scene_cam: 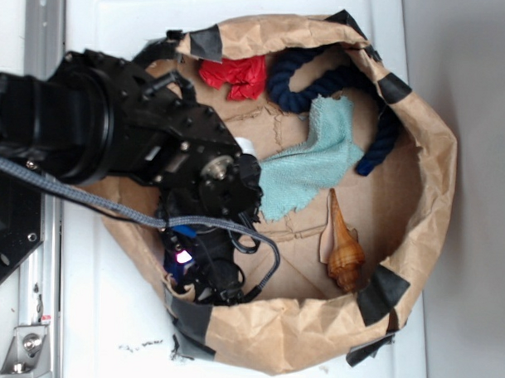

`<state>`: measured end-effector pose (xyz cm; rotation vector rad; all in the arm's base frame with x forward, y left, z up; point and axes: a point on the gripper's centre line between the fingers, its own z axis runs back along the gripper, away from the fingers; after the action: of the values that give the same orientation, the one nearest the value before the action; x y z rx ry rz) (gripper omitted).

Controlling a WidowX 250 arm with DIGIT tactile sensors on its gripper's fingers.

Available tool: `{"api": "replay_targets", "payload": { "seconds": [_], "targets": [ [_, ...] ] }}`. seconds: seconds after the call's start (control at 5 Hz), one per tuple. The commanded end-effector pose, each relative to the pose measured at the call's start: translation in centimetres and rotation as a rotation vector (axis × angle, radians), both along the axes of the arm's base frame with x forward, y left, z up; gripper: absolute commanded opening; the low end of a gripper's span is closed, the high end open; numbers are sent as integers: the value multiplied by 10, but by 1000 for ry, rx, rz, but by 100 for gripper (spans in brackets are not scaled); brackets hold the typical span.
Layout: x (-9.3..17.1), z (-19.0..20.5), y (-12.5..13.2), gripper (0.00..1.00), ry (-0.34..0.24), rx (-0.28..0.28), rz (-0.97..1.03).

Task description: Grab the silver keys.

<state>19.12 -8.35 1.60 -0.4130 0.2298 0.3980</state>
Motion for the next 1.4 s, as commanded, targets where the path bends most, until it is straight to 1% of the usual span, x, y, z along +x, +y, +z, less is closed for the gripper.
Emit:
{"api": "replay_targets", "payload": {
  "seconds": [0.0,0.4,0.6,0.8,1.0,1.2],
  "targets": [
    [-5,5,-6,0,2,-28,-39],
    [5,30,10,0,-75,-34,-8],
    [7,35,14,0,-87,-17,-8],
    [23,62,34,0,-179,71,24],
    [63,116,69,0,-347,133,183],
    [67,150,82,0,-364,145,239]
  ]
}}
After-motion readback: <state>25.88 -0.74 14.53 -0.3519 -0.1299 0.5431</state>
